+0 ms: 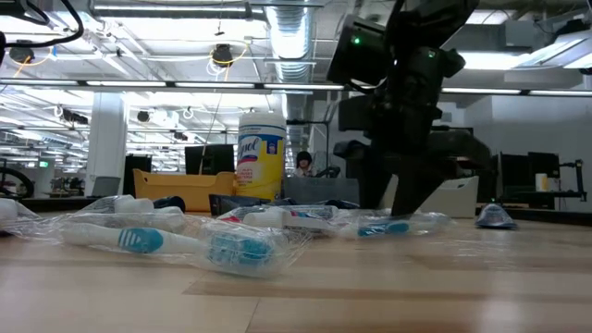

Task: Pick & Place Travel size toiletries
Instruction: Put the orange toothbrush into the gray bin

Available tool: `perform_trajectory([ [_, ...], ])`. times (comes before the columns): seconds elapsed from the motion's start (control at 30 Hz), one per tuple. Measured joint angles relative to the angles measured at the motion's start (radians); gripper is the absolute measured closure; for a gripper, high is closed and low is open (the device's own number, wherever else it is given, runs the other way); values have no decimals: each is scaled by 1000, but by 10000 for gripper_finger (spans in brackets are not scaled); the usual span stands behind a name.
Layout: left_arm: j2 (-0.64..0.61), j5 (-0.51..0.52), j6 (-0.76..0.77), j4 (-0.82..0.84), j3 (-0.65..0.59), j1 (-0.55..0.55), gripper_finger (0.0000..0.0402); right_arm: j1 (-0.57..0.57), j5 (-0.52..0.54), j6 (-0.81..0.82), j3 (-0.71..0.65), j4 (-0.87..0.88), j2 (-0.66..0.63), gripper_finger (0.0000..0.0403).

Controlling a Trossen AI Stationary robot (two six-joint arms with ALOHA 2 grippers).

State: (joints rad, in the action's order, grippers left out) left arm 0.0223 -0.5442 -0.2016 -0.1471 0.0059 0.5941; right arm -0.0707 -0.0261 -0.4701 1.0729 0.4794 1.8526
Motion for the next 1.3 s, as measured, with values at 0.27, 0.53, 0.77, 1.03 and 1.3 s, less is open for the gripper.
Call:
perform_trajectory([
  [0.27,0,-2,0,-5,0,0,211,2,1,0,-1,10,0,312],
  [0.53,0,-2,0,-10,0,0,211,2,1,0,3,47,-5,372],
  [0.77,0,2,0,-12,0,0,211,14,1,0,68,148,-51,391],
  [1.03,14,2,0,-15,0,0,211,131,8,0,82,204,-270,384],
  [1.3,19,5,0,-19,0,0,211,420,103,-1,82,217,-480,387],
])
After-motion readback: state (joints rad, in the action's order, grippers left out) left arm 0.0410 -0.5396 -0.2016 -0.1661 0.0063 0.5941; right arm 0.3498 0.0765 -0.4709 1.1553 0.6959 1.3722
